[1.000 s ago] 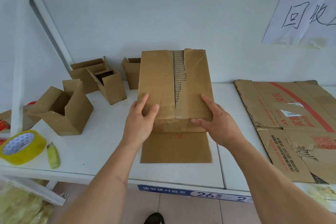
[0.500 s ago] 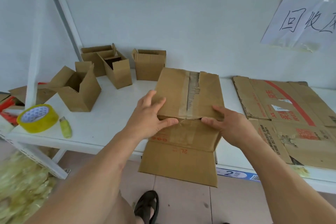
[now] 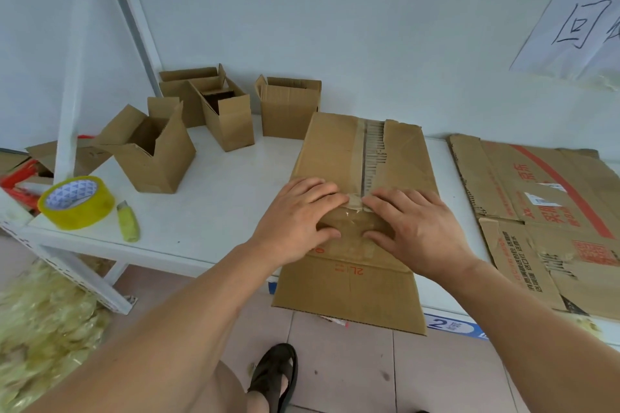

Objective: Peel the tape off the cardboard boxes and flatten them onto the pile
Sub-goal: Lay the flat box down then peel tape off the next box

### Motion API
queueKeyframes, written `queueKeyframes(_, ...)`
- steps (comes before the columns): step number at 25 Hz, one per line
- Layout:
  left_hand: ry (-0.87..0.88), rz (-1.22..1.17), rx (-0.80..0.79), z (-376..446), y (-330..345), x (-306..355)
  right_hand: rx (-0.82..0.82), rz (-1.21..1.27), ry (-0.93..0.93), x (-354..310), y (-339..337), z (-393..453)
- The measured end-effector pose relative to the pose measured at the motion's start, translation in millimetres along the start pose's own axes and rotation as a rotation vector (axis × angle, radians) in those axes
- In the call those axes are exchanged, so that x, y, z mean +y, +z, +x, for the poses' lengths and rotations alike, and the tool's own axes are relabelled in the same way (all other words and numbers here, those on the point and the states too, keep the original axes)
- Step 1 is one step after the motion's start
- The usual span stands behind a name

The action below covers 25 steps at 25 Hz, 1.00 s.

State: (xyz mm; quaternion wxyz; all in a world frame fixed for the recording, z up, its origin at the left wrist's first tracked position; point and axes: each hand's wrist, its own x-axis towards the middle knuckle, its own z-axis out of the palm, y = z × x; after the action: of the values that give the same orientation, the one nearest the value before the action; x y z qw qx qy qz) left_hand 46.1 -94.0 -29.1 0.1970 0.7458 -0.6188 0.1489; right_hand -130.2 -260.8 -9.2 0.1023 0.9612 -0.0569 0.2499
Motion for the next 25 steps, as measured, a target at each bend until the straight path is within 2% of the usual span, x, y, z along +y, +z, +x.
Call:
queueKeyframes(8, -0.046, -0.003, -0.011, 1, 0, 3, 0.197, -0.011, -0.097, -7, 4, 0)
queueKeyframes(11, -0.051, -0.002, 0.009, 1, 1, 3, 0.169, 0.04, -0.181, -8, 3, 6)
queueKeyframes(12, -0.062, -0.011, 0.012, 1, 1, 4, 0.129, 0.087, -0.156, -8, -1, 11)
queueKeyframes(13, -0.079, -0.031, 0.015, 1, 1, 5, 0.085, 0.158, -0.064, -9, -7, 17)
queueKeyframes(14, -0.098, -0.057, 0.024, 3, 1, 7, 0.028, 0.252, 0.105, -10, -14, 24)
queueKeyframes(16, -0.132, -0.146, 0.07, 6, -1, 10, -0.114, 0.593, 0.519, -8, -28, 36)
queueKeyframes(17, -0.154, -0.213, 0.1, 8, -2, 10, -0.143, 0.782, 0.704, -7, -33, 40)
queueKeyframes(19, -0.205, -0.32, 0.149, 11, -3, 6, -0.118, 1.031, 0.952, 3, -34, 47)
queueKeyframes(22, -0.208, -0.18, 0.164, 16, -7, 13, -0.082, 1.134, 1.114, 15, -39, 54)
queueKeyframes(25, -0.139, -0.06, 0.176, 16, 1, 48, -0.197, 1.101, 1.079, 13, -38, 54)
